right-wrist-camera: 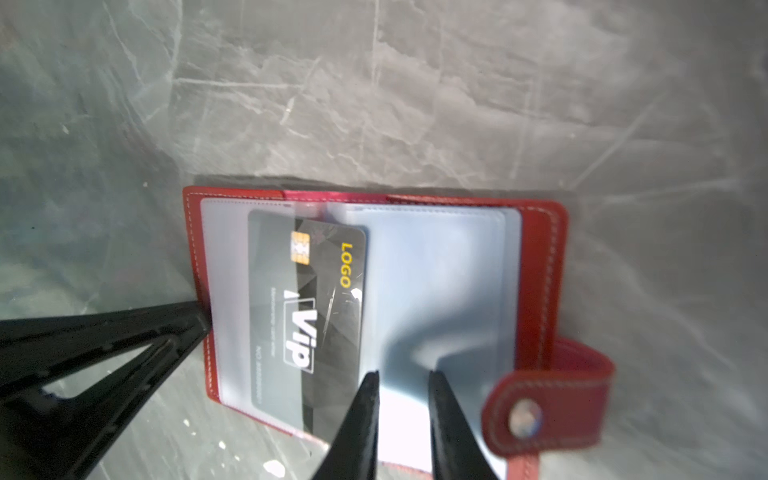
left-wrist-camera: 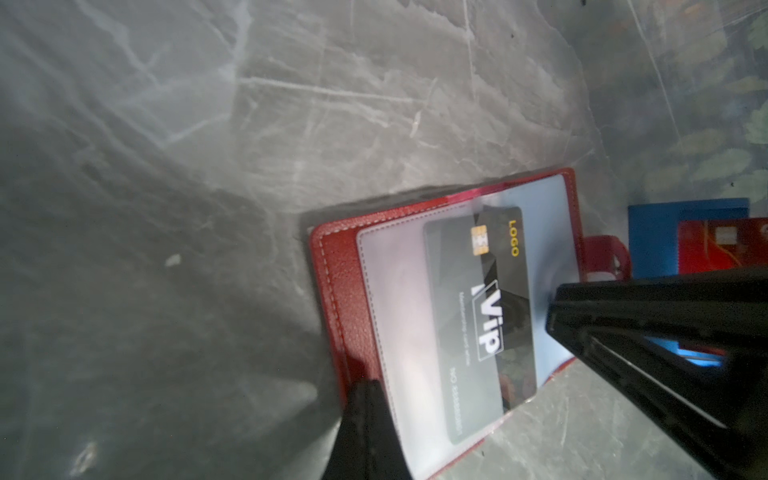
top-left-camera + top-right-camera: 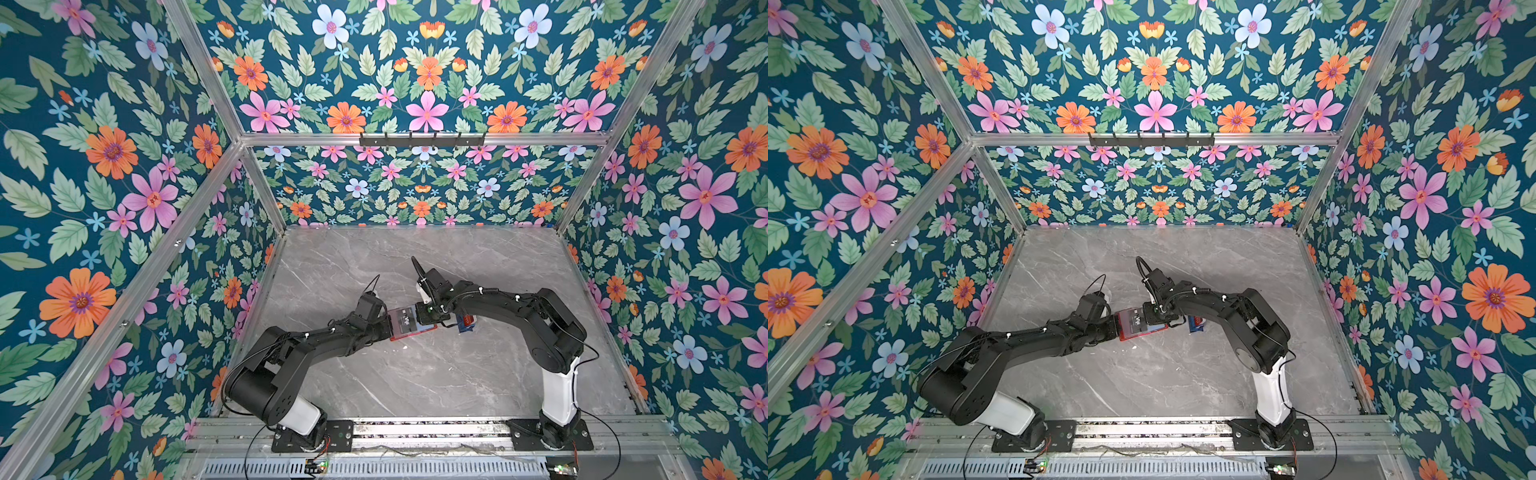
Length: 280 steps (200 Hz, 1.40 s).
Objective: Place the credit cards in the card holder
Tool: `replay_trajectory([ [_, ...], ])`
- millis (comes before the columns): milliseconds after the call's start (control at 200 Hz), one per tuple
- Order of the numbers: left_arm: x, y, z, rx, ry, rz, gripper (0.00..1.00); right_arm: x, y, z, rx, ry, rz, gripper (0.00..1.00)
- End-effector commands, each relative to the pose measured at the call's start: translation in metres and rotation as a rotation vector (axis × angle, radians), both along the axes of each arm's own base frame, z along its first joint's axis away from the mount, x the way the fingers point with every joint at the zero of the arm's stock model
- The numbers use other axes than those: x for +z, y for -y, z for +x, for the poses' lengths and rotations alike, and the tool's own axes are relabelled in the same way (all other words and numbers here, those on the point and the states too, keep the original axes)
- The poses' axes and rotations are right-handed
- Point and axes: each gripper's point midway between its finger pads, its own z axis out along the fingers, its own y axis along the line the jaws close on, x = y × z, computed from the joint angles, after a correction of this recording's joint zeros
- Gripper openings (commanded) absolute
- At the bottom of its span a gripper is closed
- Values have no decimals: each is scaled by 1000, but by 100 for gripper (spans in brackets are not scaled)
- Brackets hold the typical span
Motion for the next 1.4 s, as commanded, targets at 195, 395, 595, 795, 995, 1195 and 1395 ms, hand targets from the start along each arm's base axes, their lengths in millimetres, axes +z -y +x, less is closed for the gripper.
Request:
replay_trajectory([
  [195,-11,-11,-11,-4,-50,63,0,9,-11,4,28,-15,23,7],
  [395,-11,-11,-11,-3,-52,63,0,1,-10,9,2,-24,-12,0],
  [595,-12,-10,-11,-6,-52,64,0,-9,-2,10,-24,-35,-63,0],
  [795,-13,-10,-11,-7,-54,71,0,-23,-3,6,-10,-78,-84,0],
  [995,-15,-11,-11,-7,-58,76,0,-38,-3,-2,12,-112,-149,5],
  [1195,-13,-11,-10,-4,-52,77,0,-46,-2,-9,29,-130,-188,13],
  [1395,-13,-11,-10,-4,-51,80,0,-48,-3,-13,46,-140,-190,22],
])
